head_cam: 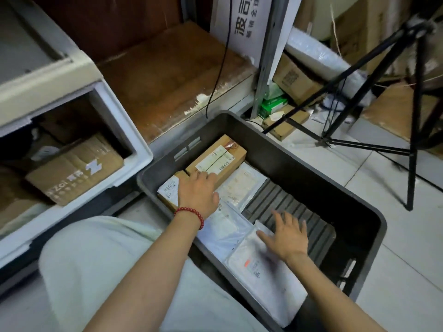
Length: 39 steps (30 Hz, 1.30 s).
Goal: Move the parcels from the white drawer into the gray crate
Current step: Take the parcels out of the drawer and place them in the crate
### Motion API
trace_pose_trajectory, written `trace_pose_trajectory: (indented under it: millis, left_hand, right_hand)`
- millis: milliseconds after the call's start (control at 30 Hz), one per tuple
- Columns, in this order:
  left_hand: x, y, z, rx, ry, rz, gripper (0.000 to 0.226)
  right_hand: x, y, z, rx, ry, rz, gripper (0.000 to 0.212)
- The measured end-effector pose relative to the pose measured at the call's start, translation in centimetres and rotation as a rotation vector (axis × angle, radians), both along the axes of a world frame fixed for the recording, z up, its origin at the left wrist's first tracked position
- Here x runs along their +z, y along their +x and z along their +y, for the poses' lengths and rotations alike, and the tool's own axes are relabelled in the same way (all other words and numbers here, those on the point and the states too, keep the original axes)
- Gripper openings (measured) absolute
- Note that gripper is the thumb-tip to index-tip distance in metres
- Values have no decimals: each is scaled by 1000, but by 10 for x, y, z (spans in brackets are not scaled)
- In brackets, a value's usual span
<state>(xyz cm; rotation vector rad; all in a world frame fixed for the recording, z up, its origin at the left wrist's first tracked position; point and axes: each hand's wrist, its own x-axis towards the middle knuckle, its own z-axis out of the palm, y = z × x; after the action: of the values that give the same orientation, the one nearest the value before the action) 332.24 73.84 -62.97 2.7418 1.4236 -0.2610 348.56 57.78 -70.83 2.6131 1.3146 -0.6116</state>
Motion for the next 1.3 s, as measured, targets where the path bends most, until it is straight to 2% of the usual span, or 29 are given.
trace_pose_trajectory:
  millis: [167, 267, 467, 600, 767, 900, 1100, 1300]
  left_hand:
    - [74, -53, 39, 187, 132, -79, 49]
    - [111, -112, 44, 385, 191, -140, 45]
    - [129, -240, 5, 638, 227, -99, 48]
    - [131, -305, -27, 783, 238, -107, 47]
    - [129, -348, -55, 840, 213, -92, 49]
    - [116, -373, -60, 883, 142, -104, 50]
    - [91, -371, -33, 871, 54, -196, 46]
    - [64, -372, 6, 828, 71, -239, 61]
  right_hand:
    - [73, -25, 76, 171, 272, 11, 76]
    - [121, -60, 121, 309, 450, 48, 74]
    - [195, -177, 171, 652, 672, 180, 64]
    - [213, -254, 181, 904, 556, 221, 71]
    - [212, -299, 183, 1011, 427, 254, 80]
    - [199, -310, 189, 1010, 380, 228, 83]
    - [167, -314, 202, 978, 290, 393, 78]
    - [149, -347, 214, 1147, 400, 207, 74]
